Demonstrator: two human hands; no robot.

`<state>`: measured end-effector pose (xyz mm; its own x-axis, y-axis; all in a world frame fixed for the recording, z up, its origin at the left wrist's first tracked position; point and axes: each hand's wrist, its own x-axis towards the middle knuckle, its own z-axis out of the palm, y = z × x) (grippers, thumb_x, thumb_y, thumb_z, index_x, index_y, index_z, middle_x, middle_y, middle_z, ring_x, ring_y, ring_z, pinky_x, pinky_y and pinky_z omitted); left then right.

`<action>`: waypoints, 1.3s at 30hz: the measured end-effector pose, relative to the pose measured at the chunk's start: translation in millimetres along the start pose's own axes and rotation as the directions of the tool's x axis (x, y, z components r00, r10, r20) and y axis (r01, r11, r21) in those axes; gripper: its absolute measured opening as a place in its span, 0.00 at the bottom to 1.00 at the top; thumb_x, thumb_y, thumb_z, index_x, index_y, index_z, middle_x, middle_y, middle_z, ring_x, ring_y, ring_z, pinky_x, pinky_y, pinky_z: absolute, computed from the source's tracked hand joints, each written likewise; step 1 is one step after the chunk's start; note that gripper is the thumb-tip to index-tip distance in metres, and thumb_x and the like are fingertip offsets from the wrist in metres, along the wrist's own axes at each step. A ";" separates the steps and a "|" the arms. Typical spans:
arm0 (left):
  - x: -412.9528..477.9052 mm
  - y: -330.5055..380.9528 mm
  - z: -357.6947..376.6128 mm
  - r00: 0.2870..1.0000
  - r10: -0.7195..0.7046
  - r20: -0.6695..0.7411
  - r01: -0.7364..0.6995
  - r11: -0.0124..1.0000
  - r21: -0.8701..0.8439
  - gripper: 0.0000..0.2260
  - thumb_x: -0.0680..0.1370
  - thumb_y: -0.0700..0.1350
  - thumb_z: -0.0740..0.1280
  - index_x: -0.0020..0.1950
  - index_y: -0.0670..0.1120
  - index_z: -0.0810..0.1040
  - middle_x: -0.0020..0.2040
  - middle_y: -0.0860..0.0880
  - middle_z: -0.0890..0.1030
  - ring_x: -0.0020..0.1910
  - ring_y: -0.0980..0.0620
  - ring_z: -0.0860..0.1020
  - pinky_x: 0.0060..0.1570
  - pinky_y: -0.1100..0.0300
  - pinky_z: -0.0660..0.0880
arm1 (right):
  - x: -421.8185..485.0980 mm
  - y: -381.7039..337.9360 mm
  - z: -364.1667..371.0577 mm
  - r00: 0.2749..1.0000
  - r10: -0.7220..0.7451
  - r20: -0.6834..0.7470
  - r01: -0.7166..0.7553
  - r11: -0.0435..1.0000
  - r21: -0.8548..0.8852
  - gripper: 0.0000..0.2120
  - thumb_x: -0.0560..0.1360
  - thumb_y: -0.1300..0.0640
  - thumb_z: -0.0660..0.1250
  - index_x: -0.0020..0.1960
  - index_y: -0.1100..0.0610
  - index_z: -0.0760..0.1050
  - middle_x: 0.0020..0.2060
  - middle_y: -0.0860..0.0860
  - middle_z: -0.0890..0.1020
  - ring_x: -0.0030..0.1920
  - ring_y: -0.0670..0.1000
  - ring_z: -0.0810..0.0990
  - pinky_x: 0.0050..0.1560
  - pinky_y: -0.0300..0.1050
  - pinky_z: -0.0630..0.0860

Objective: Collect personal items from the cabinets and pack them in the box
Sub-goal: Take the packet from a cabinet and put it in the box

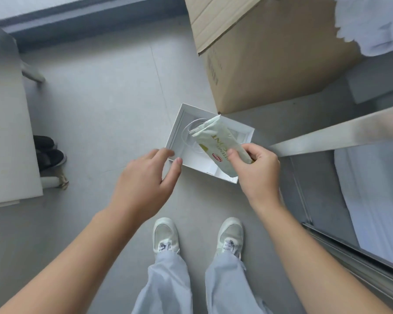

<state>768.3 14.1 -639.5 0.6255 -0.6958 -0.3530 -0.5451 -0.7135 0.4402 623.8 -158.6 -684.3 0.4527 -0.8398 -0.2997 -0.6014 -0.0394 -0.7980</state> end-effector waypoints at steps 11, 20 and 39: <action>128.2 -53.4 66.4 0.983 0.175 -0.058 -0.165 0.976 0.139 0.24 0.80 0.65 0.47 0.63 0.55 0.74 0.58 0.57 0.79 0.54 0.50 0.78 0.49 0.56 0.70 | 133.1 46.0 75.7 0.962 -0.248 0.113 0.245 0.969 0.034 0.06 0.74 0.50 0.72 0.40 0.50 0.83 0.32 0.45 0.83 0.33 0.46 0.77 0.36 0.48 0.75; 237.3 -89.6 70.1 0.907 0.419 -0.046 -0.350 0.810 0.470 0.26 0.80 0.66 0.44 0.64 0.54 0.73 0.60 0.57 0.79 0.56 0.52 0.78 0.54 0.57 0.71 | 217.6 89.9 106.5 0.937 -0.344 0.064 0.347 0.936 -0.056 0.06 0.74 0.50 0.74 0.40 0.50 0.83 0.32 0.44 0.85 0.36 0.50 0.83 0.38 0.53 0.80; 218.7 -93.7 88.6 0.891 0.452 -0.050 -0.391 0.817 0.423 0.28 0.79 0.65 0.42 0.63 0.53 0.75 0.58 0.56 0.80 0.56 0.53 0.78 0.55 0.55 0.71 | 196.1 70.5 111.9 0.941 -0.337 -0.011 0.337 0.938 0.080 0.07 0.75 0.52 0.74 0.40 0.53 0.85 0.34 0.45 0.86 0.37 0.52 0.85 0.37 0.55 0.82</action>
<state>906.7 -78.5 -831.1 0.3390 -0.9379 -0.0740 -0.9263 -0.3465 0.1481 743.9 -265.5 -857.8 0.6217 -0.7832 -0.0072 -0.3591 -0.2768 -0.8913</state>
